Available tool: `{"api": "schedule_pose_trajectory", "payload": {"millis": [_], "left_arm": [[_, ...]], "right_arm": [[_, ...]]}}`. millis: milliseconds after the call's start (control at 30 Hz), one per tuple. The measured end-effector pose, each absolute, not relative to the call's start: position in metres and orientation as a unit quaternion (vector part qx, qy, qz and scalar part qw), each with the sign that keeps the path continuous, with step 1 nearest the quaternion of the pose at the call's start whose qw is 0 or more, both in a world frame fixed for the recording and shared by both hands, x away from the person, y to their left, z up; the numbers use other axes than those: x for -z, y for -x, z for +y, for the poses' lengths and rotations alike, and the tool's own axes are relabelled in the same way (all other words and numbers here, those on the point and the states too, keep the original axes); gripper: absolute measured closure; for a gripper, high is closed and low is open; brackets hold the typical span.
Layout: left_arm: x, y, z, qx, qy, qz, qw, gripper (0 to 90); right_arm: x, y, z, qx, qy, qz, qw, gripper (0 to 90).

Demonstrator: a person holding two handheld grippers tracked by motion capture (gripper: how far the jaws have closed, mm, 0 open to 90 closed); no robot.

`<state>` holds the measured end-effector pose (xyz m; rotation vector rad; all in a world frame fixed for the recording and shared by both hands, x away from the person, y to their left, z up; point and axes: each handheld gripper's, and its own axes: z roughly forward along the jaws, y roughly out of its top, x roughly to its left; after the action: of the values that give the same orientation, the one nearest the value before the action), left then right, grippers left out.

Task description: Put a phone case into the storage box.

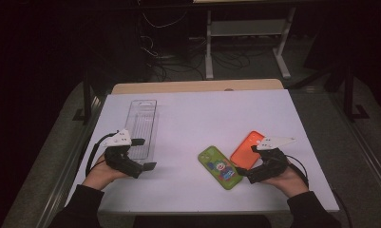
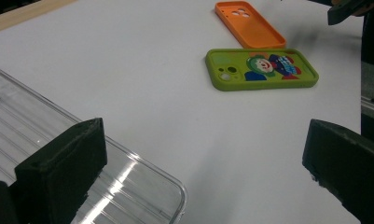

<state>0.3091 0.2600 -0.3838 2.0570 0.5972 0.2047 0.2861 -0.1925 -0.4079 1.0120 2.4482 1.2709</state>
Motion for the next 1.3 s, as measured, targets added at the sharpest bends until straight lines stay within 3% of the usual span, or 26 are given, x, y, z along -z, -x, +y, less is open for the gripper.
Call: {"api": "schedule_pose_trajectory", "payload": {"millis": [200,300,700,1067,1167,1300], "left_arm": [[0.383,-0.309,0.260,-0.086,-0.840,0.247,0.475,0.0],[0.383,-0.309,0.261,-0.084,-0.839,0.249,0.477,0.0],[0.382,-0.308,0.261,-0.086,-0.840,0.246,0.477,0.0],[0.382,-0.308,0.261,-0.085,-0.838,0.250,0.478,0.0],[0.382,-0.309,0.262,-0.085,-0.839,0.251,0.475,0.0],[0.383,-0.309,0.261,-0.084,-0.838,0.253,0.477,0.0]], "right_arm": [[0.402,-0.287,-0.192,-0.423,-0.350,0.830,0.102,0.4],[0.398,-0.290,-0.193,-0.418,-0.352,0.830,0.109,4.8],[0.396,-0.316,-0.194,-0.373,-0.383,0.840,0.091,38.8],[0.401,-0.324,-0.188,-0.334,-0.377,0.862,0.059,80.4],[0.403,-0.325,-0.187,-0.329,-0.366,0.868,0.061,87.6],[0.405,-0.324,-0.185,-0.315,-0.369,0.872,0.057,88.1]]}}
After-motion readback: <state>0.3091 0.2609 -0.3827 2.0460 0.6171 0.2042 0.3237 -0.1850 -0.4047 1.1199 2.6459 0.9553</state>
